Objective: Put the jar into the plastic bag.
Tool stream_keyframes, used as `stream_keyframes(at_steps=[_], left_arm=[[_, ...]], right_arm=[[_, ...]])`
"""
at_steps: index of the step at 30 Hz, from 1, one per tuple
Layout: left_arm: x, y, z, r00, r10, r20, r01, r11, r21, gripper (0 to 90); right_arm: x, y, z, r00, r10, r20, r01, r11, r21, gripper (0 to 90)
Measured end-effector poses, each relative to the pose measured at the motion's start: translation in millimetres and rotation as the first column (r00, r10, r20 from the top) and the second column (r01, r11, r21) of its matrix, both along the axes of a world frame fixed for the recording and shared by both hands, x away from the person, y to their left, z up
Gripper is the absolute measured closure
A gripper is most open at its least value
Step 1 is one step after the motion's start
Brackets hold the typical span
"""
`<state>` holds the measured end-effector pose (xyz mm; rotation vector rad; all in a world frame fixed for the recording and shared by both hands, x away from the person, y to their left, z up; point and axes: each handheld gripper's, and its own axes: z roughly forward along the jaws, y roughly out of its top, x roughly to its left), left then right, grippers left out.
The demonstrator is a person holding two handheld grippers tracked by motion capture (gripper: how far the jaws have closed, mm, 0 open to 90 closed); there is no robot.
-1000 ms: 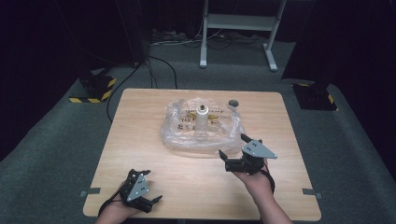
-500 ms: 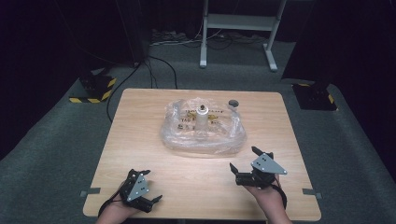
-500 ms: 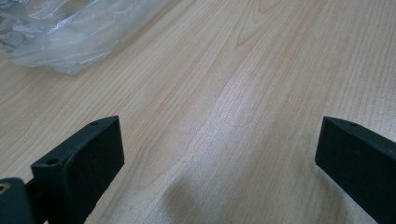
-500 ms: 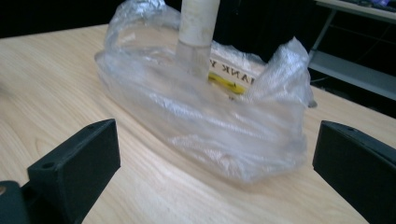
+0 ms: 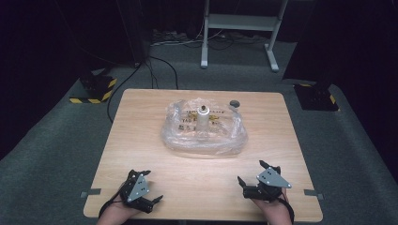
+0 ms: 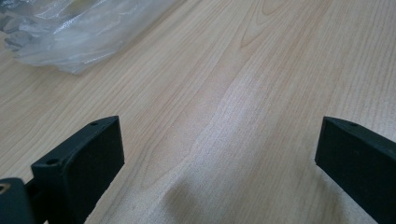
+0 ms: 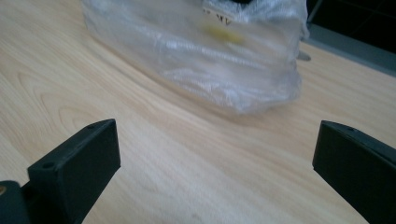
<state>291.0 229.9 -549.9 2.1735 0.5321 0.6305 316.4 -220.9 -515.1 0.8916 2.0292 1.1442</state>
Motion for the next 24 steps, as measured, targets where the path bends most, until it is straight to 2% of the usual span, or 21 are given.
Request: stream_keyframes(at_steps=[4,5,7,8,9,10,17,21,24], left_arm=[[-0.3,0.6,0.1,1.0000,0.004,0.004,-0.004,1.0000,-0.007,1.6],[-0.3,0.6,0.1,1.0000,0.004,0.004,-0.004,1.0000,-0.007,1.6],[-0.1,0.9,0.2,1.0000,0.006,0.003,-0.006,0.9999,-0.011,1.6],[-0.1,1.2,0.3,1.0000,0.007,0.003,-0.007,0.9999,-0.012,1.6],[-0.2,1.4,0.4,1.0000,0.008,0.005,-0.008,0.9999,-0.013,1.6],[-0.2,1.5,0.4,1.0000,0.008,0.004,-0.008,0.9999,-0.015,1.6],[0.4,2.1,0.6,0.9999,0.013,-0.001,-0.013,0.9997,-0.020,1.6],[0.9,2.5,0.7,0.9999,0.011,-0.005,-0.011,0.9997,-0.023,1.7],[0.5,2.7,0.7,0.9999,0.011,-0.002,-0.012,0.9996,-0.027,1.7]], right_arm=[[-5.6,-2.3,-15.7,0.9996,-0.008,-0.026,0.008,0.9997,-0.023,0.3],[-5.6,-2.3,-15.7,0.9996,-0.008,-0.026,0.008,0.9997,-0.023,0.3],[-6.3,-3.0,-25.0,0.9987,-0.011,-0.050,0.008,0.9991,-0.041,0.8],[-6.3,-3.0,-25.0,0.9987,-0.011,-0.050,0.008,0.9991,-0.041,0.8],[-5.9,-3.4,-26.0,0.9975,-0.010,-0.070,0.006,0.9982,-0.060,1.6],[-6.8,-3.2,-26.0,0.9980,-0.013,-0.063,0.008,0.9978,-0.066,1.6],[-6.1,-7.5,-25.3,0.9979,-0.029,-0.058,0.028,0.9994,-0.021,1.5],[-4.7,-11.2,-24.7,0.9964,-0.037,-0.076,0.038,0.9992,0.016,1.5],[-4.8,-11.9,-24.6,0.9967,-0.038,-0.072,0.040,0.9990,0.022,1.5]])
